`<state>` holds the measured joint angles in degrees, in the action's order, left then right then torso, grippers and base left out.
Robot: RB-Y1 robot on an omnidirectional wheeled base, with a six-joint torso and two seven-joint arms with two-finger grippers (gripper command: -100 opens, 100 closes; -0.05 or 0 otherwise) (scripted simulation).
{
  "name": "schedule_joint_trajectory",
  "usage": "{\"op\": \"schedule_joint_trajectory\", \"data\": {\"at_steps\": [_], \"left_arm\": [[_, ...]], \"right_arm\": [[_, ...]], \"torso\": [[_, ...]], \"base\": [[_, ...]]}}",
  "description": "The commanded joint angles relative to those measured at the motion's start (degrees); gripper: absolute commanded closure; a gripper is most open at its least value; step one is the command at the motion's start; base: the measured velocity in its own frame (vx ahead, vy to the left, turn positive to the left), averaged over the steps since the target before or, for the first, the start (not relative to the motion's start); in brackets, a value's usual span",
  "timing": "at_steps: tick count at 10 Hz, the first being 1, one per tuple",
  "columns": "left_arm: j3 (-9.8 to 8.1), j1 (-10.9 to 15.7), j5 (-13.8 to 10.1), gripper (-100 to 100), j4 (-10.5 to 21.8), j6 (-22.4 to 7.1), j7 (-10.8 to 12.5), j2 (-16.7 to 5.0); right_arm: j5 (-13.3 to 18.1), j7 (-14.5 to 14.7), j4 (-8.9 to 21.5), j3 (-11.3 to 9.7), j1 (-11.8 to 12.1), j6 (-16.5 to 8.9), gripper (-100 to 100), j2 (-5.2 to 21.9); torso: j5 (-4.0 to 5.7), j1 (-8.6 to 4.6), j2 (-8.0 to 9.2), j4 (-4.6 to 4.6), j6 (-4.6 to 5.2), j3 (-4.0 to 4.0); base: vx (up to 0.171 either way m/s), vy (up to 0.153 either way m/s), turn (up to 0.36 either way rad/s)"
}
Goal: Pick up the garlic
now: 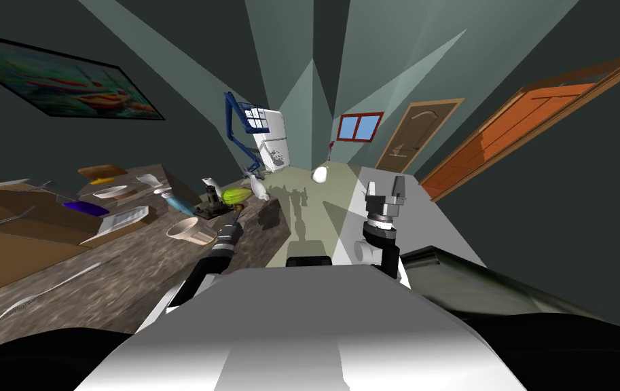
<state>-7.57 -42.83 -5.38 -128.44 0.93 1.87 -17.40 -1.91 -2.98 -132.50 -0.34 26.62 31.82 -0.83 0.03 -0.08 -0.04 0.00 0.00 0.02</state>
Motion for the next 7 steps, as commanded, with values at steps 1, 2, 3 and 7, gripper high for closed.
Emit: {"op": "schedule_joint_trajectory", "data": {"at_steps": [1, 2, 3, 7], "left_arm": [[-0.42, 0.1, -0.2, -100, 0.4, -2.0, 0.2, -0.8], [-0.73, -0.4, -0.4, -100, 0.5, -4.1, 0.3, -1.9], [-1.05, -0.8, -0.5, -100, 0.8, -5.7, 0.3, -3.1], [-1.74, -1.5, -0.8, -100, 1.3, -10.3, 0.4, -5.8]], "right_arm": [[0.0, 0.0, 0.0, 0.0, 0.0, 0.0, 0, 0.0], [0.0, 0.0, 0.0, 0.0, 0.0, 0.0, 0, 0.0], [0.0, 0.0, 0.0, 0.0, 0.0, 0.0, 0, 0.0], [0.0, 0.0, 0.0, 0.0, 0.0, 0.0, 0, 0.0]], "torso": [[0.00, 0.00, 0.00, 0.00, 0.00, 0.00], [-0.01, 0.05, 0.00, 0.00, -0.01, 0.00], [-0.02, 0.09, -0.01, 0.00, 0.00, 0.00], [-0.06, 0.25, -0.14, 0.03, 0.00, 0.08]], "base": [[0.017, -0.017, -0.031], [0.023, -0.008, -0.053], [0.042, 0.006, -0.095], [0.048, 0.023, -0.056]]}}
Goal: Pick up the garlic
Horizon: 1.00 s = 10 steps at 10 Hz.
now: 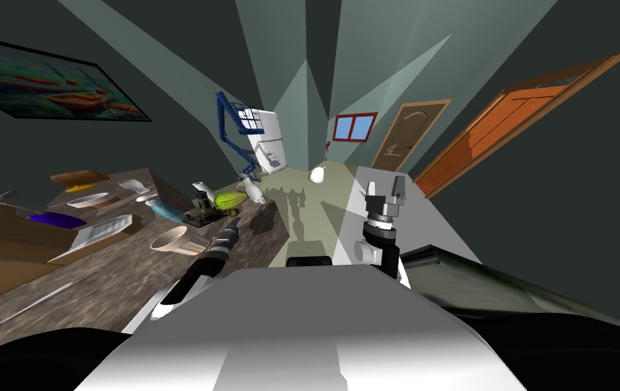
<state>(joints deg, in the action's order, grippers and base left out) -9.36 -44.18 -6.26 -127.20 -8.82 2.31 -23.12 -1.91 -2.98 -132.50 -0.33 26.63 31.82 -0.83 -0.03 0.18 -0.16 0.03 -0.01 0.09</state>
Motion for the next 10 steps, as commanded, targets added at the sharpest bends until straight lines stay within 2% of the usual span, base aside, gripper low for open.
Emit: {"op": "schedule_joint_trajectory", "data": {"at_steps": [1, 3, 4, 6, 7, 10], "left_arm": [[-0.31, -0.4, 0.0, -100, 0.4, -2.5, 0.0, -1.6], [-1.06, -0.8, -0.2, -100, 1.2, -5.8, 0.0, -4.7], [-1.06, -0.8, -0.2, -100, 1.2, -6.4, 0.0, -4.7], [-1.81, -1.0, -0.3, -100, 2.0, -9.9, 0.1, -7.9], [-1.81, -1.0, -0.3, -100, 2.0, -10.2, 0.1, -7.9], [-2.88, -1.2, -0.5, -100, 3.2, -15.2, 0.1, -12.4]], "right_arm": [[0.0, 0.0, 0.0, 0.0, 0.0, 0.0, 0, 0.0], [0.0, 0.0, 0.0, 0.0, 0.0, 0.0, 0, 0.0], [0.0, 0.0, 0.0, 0.0, 0.0, 0.0, 0, 0.0], [0.0, 0.0, 0.0, 0.0, 0.0, 0.0, 0, 0.0], [0.0, 0.0, 0.0, 0.0, 0.0, 0.0, 0, 0.0], [0.0, 0.0, 0.0, 0.0, 0.0, 0.0, 0, 0.0]], "torso": [[0.00, 0.00, 0.00, 0.00, 0.00, 0.00], [-0.01, 0.08, -0.10, 0.02, 0.02, 0.05], [-0.04, 0.22, -0.14, 0.03, 0.01, 0.08], [-0.03, 0.15, -0.07, 0.02, 0.01, 0.04], [-0.05, 0.22, -0.12, 0.02, 0.01, 0.06], [-0.06, 0.26, -0.14, 0.03, 0.01, 0.08]], "base": [[0.061, 0.041, -0.052], [0.086, 0.074, -0.091], [0.069, 0.074, -0.030], [0.074, 0.082, -0.075], [0.069, 0.072, -0.028], [0.087, 0.097, -0.074]]}}
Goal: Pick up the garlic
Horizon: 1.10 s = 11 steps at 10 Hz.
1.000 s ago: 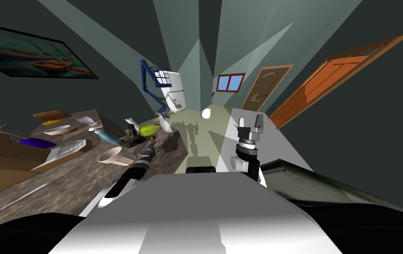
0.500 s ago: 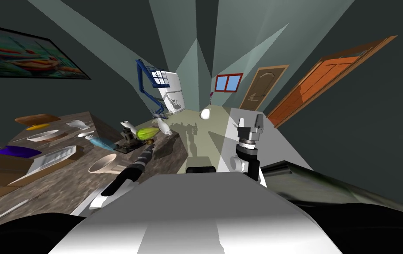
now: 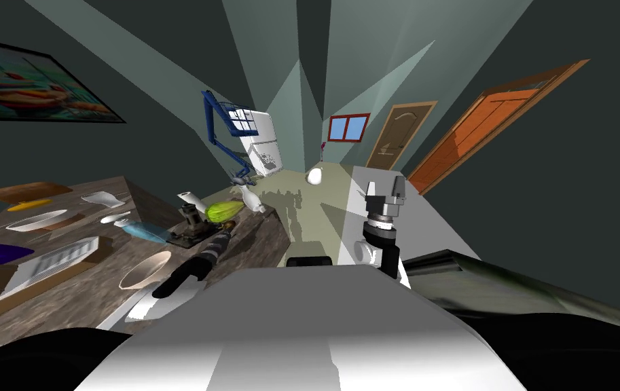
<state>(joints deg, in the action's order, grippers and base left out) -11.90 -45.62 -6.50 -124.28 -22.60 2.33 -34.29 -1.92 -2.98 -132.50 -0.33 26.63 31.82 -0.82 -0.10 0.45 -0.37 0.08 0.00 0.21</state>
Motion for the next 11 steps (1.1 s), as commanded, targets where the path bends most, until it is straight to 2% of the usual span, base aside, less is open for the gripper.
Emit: {"op": "schedule_joint_trajectory", "data": {"at_steps": [1, 3, 7, 8, 9, 10, 11], "left_arm": [[-0.66, 0.2, -0.3, -100, 0.7, -2.9, 0.1, -2.6], [-1.22, 0.1, -0.3, -100, 1.3, -5.8, 0.2, -5.0], [-1.84, 0.0, -0.5, -100, 2.2, -9.9, 0.3, -9.3], [-1.79, 0.1, -0.5, -100, 2.0, -9.3, 0.3, -8.6], [-1.81, 0.2, -0.5, 0, 2.0, -9.6, 0.3, -8.7], [-1.51, 1.0, -0.2, -100, 3.7, -8.9, 0.0, -8.3], [-1.33, 1.5, -0.1, -100, 4.6, -8.4, -0.1, -8.0]], "right_arm": [[0.0, 0.0, 0.0, 0.0, 0.0, 0.0, 0, 0.0], [0.0, 0.0, 0.0, 0.0, 0.0, 0.0, 0, 0.0], [0.0, 0.0, 0.0, 0.0, 0.0, 0.0, 0, 0.0], [0.0, 0.0, 0.0, 0.0, 0.0, 0.0, 0, 0.0], [0.0, 0.0, 0.0, 0.0, 0.0, 0.0, 0, 0.0], [0.0, 0.0, 0.0, 0.0, 0.0, 0.0, 0, 0.0], [0.0, 0.0, 0.0, 0.0, 0.0, 0.0, 0, 0.0]], "torso": [[0.00, 0.00, 0.00, 0.00, 0.00, 0.00], [0.00, 0.02, -0.02, 0.00, -0.01, 0.01], [0.03, -0.13, 0.13, -0.02, -0.01, -0.07], [0.02, -0.08, 0.15, -0.03, -0.01, -0.08], [0.04, -0.24, 0.24, -0.05, -0.03, -0.13], [0.08, -0.39, 0.32, -0.07, -0.03, -0.18], [0.08, -0.40, 0.29, -0.06, -0.02, -0.17]], "base": [[0.082, 0.100, -0.079], [0.099, 0.120, -0.065], [0.064, 0.098, -0.068], [0.024, 0.051, -0.023], [0.005, 0.009, 0.001], [0.021, 0.017, -0.044], [0.040, 0.023, -0.068]]}}
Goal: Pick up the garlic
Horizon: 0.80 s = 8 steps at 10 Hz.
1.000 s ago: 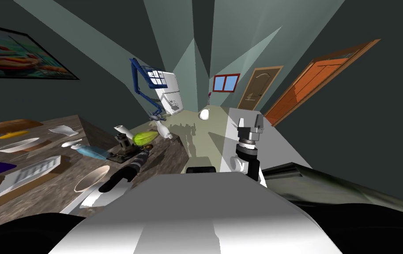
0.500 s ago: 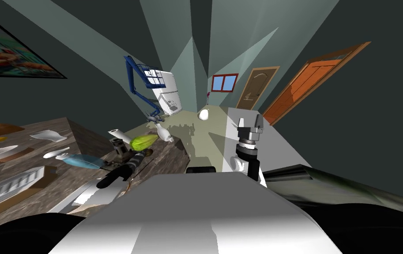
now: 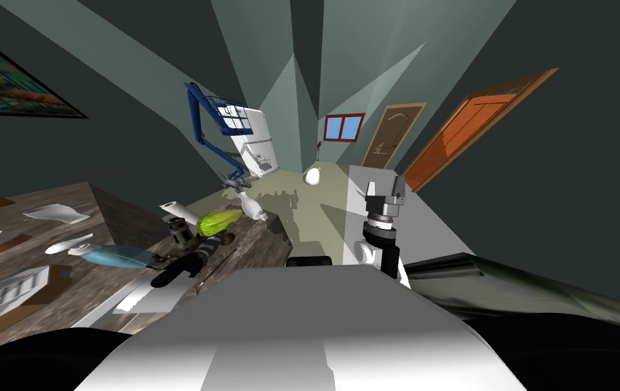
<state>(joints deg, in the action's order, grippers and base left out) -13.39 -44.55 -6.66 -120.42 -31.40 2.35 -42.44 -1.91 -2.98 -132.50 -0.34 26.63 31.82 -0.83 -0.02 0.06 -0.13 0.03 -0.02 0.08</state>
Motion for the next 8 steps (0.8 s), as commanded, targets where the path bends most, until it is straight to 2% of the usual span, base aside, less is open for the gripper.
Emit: {"op": "schedule_joint_trajectory", "data": {"at_steps": [1, 2, 6, 7, 8], "left_arm": [[0.00, 0.0, 0.0, -100, 0.0, 0.0, 0.0, 0.0], [0.02, 0.0, 0.0, 100, 0.1, 0.1, 0.0, 0.0], [0.03, 0.1, 0.0, 100, 0.1, 0.2, 0.0, 0.0], [0.03, 0.1, 0.0, 0, 0.1, 0.2, 0.0, 0.0], [-0.26, -0.7, -0.3, 100, -1.5, -0.6, 0.2, -0.5]], "right_arm": [[0.0, 0.0, 0.0, 0.0, 0.0, 0.0, 0, 0.0], [0.0, 0.0, 0.0, 0.0, 0.0, 0.0, 0, 0.0], [0.0, 0.0, 0.0, 0.0, 0.0, 0.0, 0, 0.0], [0.0, 0.0, 0.0, 0.0, 0.0, 0.0, 0, 0.0], [0.0, 0.0, 0.0, 0.0, 0.0, 0.0, 0, 0.0]], "torso": [[0.00, 0.00, 0.00, 0.00, 0.00, 0.00], [0.01, -0.04, 0.05, -0.01, -0.01, -0.02], [0.05, -0.13, 0.11, -0.01, -0.03, -0.05], [0.06, -0.13, 0.12, -0.01, -0.03, -0.06], [0.06, -0.13, 0.12, -0.01, -0.03, -0.06]], "base": [[0.019, 0.011, -0.014], [0.001, 0.003, 0.013], [0.001, 0.000, -0.003], [0.000, 0.000, 0.000], [-0.020, -0.012, 0.072]]}}
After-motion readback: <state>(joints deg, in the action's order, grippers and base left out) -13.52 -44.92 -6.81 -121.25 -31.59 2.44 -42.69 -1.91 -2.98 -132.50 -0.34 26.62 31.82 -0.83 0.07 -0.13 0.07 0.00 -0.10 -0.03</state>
